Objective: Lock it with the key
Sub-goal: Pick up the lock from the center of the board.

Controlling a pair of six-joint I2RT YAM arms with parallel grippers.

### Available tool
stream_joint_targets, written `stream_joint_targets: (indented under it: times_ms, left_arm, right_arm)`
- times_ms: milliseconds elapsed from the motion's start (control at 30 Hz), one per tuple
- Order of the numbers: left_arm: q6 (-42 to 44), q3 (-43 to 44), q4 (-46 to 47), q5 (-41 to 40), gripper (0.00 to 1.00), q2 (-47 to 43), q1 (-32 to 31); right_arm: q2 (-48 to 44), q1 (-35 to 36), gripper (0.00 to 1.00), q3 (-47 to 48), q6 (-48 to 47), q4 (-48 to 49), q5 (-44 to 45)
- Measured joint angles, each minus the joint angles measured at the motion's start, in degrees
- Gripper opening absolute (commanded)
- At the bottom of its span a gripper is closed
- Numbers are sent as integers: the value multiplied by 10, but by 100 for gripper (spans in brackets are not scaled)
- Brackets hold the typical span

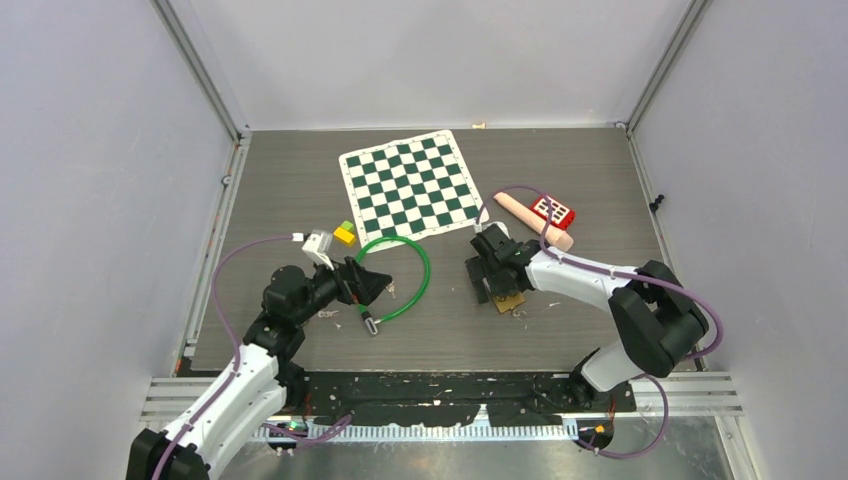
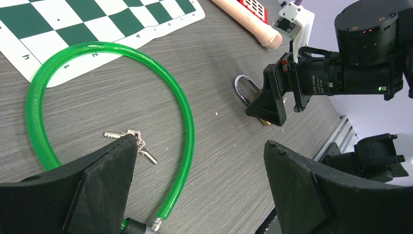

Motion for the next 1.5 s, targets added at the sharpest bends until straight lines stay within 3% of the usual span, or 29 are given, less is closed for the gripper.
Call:
stream_joint_targets:
  times_ms: [733, 933, 1067, 1133, 1500]
  left_arm:
    - [8, 0, -11, -4, 96, -17, 0]
    - [9, 0, -20, -5, 97, -20, 0]
    - [9, 0, -22, -5, 97, -23, 0]
    - [10, 0, -24, -5, 97, -23, 0]
    - [-2, 0, -11, 4, 95, -8, -1]
  right_arm:
    - [12, -36, 95, 5, -39, -2, -79]
    - [12, -45, 79, 6, -39, -3, -84]
    - [11, -53, 54, 5, -33, -3, -88]
    - [9, -53, 47, 3, -28, -3, -88]
    - [-52, -53, 45, -32, 35, 25, -145]
